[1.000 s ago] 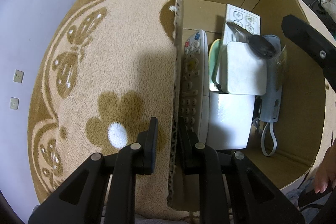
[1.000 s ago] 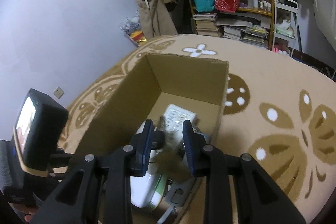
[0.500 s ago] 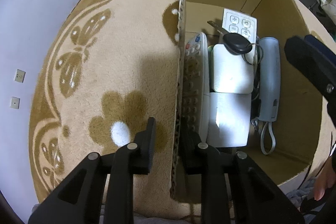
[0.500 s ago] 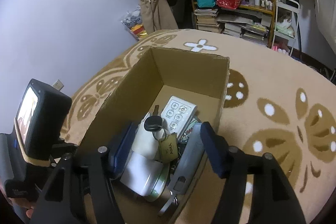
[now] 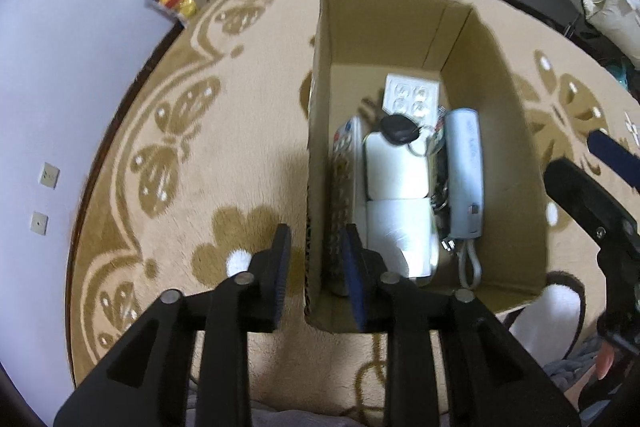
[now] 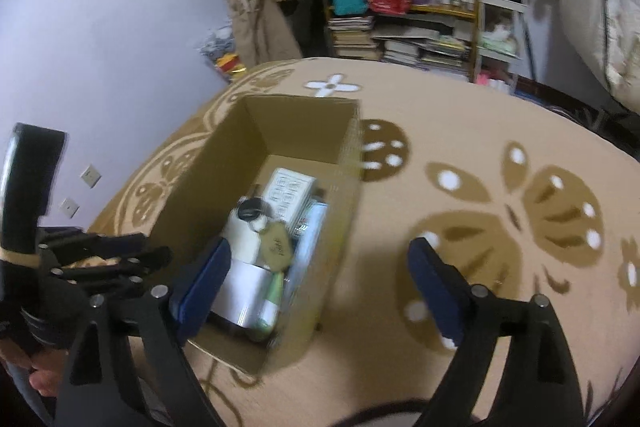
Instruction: Organize rigid objects
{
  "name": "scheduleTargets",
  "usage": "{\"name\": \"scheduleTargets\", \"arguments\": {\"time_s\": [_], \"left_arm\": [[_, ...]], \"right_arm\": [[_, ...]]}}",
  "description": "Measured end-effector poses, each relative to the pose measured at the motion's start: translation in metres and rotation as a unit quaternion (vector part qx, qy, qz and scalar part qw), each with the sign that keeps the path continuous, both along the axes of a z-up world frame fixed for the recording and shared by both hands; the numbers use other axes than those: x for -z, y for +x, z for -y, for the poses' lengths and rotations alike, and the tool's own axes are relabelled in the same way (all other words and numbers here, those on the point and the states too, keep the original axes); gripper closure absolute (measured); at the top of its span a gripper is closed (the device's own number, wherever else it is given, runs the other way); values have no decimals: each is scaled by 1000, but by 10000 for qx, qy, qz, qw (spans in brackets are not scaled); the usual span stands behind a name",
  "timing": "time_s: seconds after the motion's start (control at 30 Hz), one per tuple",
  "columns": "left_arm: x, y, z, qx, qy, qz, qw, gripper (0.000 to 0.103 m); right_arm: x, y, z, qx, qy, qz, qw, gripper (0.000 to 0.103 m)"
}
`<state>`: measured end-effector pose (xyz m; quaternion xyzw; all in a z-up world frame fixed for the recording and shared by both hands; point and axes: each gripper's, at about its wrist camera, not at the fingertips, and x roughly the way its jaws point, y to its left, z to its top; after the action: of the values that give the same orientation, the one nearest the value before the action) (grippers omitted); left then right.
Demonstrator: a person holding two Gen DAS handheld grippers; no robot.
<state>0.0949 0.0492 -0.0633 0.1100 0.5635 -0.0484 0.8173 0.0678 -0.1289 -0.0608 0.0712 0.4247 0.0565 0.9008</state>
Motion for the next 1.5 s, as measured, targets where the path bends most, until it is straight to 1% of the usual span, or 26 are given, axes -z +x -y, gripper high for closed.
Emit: {"name": "scheduleTargets", "arguments": {"time_s": [0.03,0.17,0.23,0.27,0.3,0.37,0.4,0.43,0.47,0.5,0.57,0.67,0.77,0.87,1.03,1.1,1.17,1.3,1.4,1.5], "left_arm": [[-3,-2,1,26,-21,55,10000,72],[-7,-10,2,73,-45,100,9999,70],[-11,-15,3,115,-43,176,9998,63],[-14,-17,3,137,-80,227,9996,50],[-18,-21,4,162,-134,323,9993,41],[-30,-29,6,229,-146,578,9980,33],[-36,-33,8,271,-138,704,9971,24],[-40,-35,9,287,-126,790,9964,19],[-45,-38,10,312,-142,896,9954,11],[-52,-43,11,343,-218,1058,9936,6],[-62,-48,10,331,-247,1237,9915,4],[-77,-57,11,303,-298,1433,9888,3],[-88,-69,10,293,-248,1641,9857,3],[-92,-81,10,332,-225,1730,9841,3],[-91,-99,11,317,-164,1761,9837,3],[-89,-107,12,339,-180,1822,9825,3],[-86,-113,13,337,-112,1892,9813,3],[-85,-125,13,283,93,2152,9761,3],[-85,-130,12,320,51,2300,9726,3],[-83,-132,11,348,6,2390,9704,3]], "right_arm": [[-3,-4,5,76,-31,39,10000,1],[-15,-20,22,381,-110,232,9989,0],[-20,-26,27,480,-147,252,9984,0],[-21,-30,30,521,-162,251,9982,0],[-23,-33,33,566,-165,256,9979,0],[-28,-40,37,629,-156,308,9974,0],[-31,-46,40,694,-167,345,9969,0],[-33,-49,42,718,-176,372,9966,0],[-36,-53,43,736,-181,417,9963,0],[-38,-56,45,747,-193,439,9960,0],[-45,-65,46,754,-249,541,9954,0],[-55,-78,48,736,-289,716,9943,0],[-62,-89,49,740,-292,833,9933,0],[-66,-102,50,758,-271,972,9920,0],[-68,-120,48,753,-256,1211,9895,0],[-65,-126,46,752,-253,1252,9890,0],[-62,-131,46,752,-207,1287,9886,0],[-60,-138,48,632,-129,1390,9882,0],[-57,-146,51,709,-105,1570,9850,0],[-54,-149,51,742,-210,1605,9840,0]]}}
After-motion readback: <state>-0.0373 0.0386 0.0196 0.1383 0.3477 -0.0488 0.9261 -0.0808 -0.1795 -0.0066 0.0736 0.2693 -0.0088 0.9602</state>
